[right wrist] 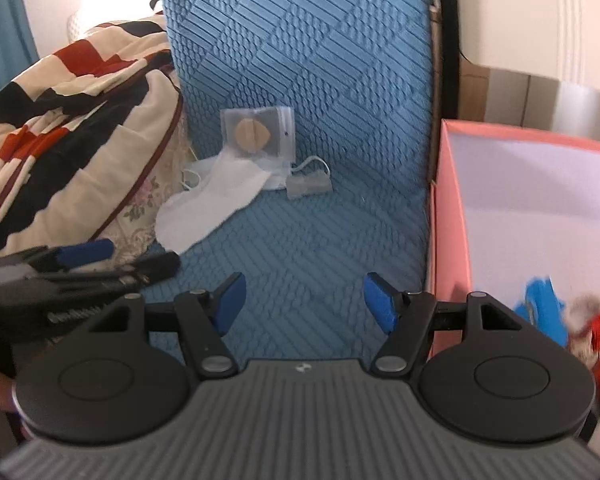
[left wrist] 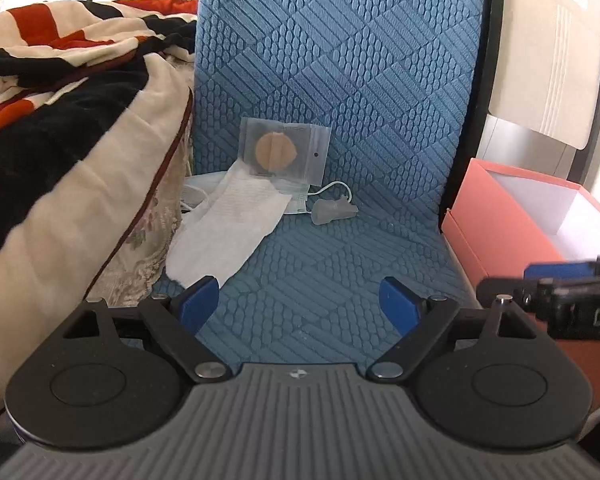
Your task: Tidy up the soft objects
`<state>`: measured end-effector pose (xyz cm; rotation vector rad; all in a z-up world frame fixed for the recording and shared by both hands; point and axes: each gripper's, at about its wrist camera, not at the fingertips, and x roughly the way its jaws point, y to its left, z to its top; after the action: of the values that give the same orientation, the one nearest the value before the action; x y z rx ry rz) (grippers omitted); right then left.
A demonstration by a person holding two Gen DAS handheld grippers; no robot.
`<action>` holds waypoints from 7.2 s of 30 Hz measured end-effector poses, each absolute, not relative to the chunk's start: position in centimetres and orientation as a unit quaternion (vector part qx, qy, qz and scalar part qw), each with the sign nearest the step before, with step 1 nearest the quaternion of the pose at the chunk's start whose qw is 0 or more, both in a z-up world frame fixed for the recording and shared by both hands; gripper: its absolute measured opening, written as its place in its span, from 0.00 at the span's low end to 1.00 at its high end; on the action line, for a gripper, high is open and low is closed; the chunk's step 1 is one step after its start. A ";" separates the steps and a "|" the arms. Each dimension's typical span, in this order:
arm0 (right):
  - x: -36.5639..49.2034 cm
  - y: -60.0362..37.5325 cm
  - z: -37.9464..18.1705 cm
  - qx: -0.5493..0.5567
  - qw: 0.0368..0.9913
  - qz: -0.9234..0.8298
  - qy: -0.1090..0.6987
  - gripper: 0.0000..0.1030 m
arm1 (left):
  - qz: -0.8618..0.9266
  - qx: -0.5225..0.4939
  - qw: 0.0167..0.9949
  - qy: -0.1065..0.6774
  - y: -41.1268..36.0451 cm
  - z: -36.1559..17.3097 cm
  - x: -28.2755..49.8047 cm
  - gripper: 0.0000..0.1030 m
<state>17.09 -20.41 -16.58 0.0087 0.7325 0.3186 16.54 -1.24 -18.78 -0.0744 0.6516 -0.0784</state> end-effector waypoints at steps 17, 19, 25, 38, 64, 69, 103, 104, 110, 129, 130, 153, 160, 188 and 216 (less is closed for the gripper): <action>24.9 -18.6 -17.7 0.016 0.909 0.172 0.379 0.66 | -0.046 0.033 0.939 0.340 -1.2 -20.0 24.2 0.88; 25.8 -18.6 -18.1 0.021 0.906 0.173 0.387 0.66 | -0.054 0.051 0.931 0.356 -1.1 -20.3 25.5 0.88; 28.6 -18.4 -19.0 0.030 0.900 0.173 0.399 0.66 | -0.067 0.058 0.924 0.372 -0.2 -20.7 28.9 0.88; 35.2 -17.2 -22.1 0.040 0.889 0.188 0.415 0.65 | -0.069 0.162 0.894 0.412 1.7 -23.2 35.3 0.88; 40.9 -14.6 -26.6 0.036 0.883 0.208 0.419 0.57 | -0.120 0.101 0.874 0.459 4.2 -26.6 38.1 0.89; 41.1 -13.7 -26.3 0.025 0.889 0.210 0.406 0.41 | -0.122 0.091 0.876 0.457 4.4 -26.8 38.0 0.89; 39.5 -14.8 -21.0 0.004 0.894 0.212 0.395 0.11 | -0.098 -0.044 0.886 0.451 8.2 -24.5 35.7 0.17; 39.3 -15.0 -20.8 0.003 0.894 0.212 0.394 0.11 | -0.095 -0.052 0.887 0.448 8.4 -24.2 35.3 0.17; 37.2 -16.3 -20.2 -0.007 0.892 0.216 0.396 0.11 | -0.072 -0.079 0.897 0.429 8.5 -22.6 33.1 0.13; 30.8 -16.5 -19.7 -0.017 0.887 0.217 0.408 0.11 | -0.056 -0.157 0.892 0.420 6.0 -22.1 26.9 0.09; 30.1 -16.5 -19.5 -0.020 0.888 0.218 0.405 0.11 | -0.055 -0.157 0.893 0.418 5.8 -22.0 26.3 0.09; 17.2 -17.5 -20.0 -0.016 0.880 0.207 0.428 0.11 | -0.067 -0.171 0.890 0.418 2.6 -22.6 16.3 0.09; 14.2 -18.1 -20.2 -0.023 0.883 0.189 0.428 0.11 | -0.067 -0.163 0.892 0.417 2.1 -22.6 14.6 0.09; 13.5 -19.1 -22.9 0.008 0.877 0.162 0.452 0.57 | -0.025 -0.147 0.870 0.470 2.9 -25.4 16.1 0.65; 13.7 -16.6 -24.2 -0.031 0.857 0.208 0.470 0.22 | -0.047 -0.160 0.864 0.476 2.7 -25.7 16.6 0.66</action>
<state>13.67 -16.56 -24.20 -0.0655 0.9881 0.4363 16.57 2.74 -25.70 -0.3357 0.9969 -0.0994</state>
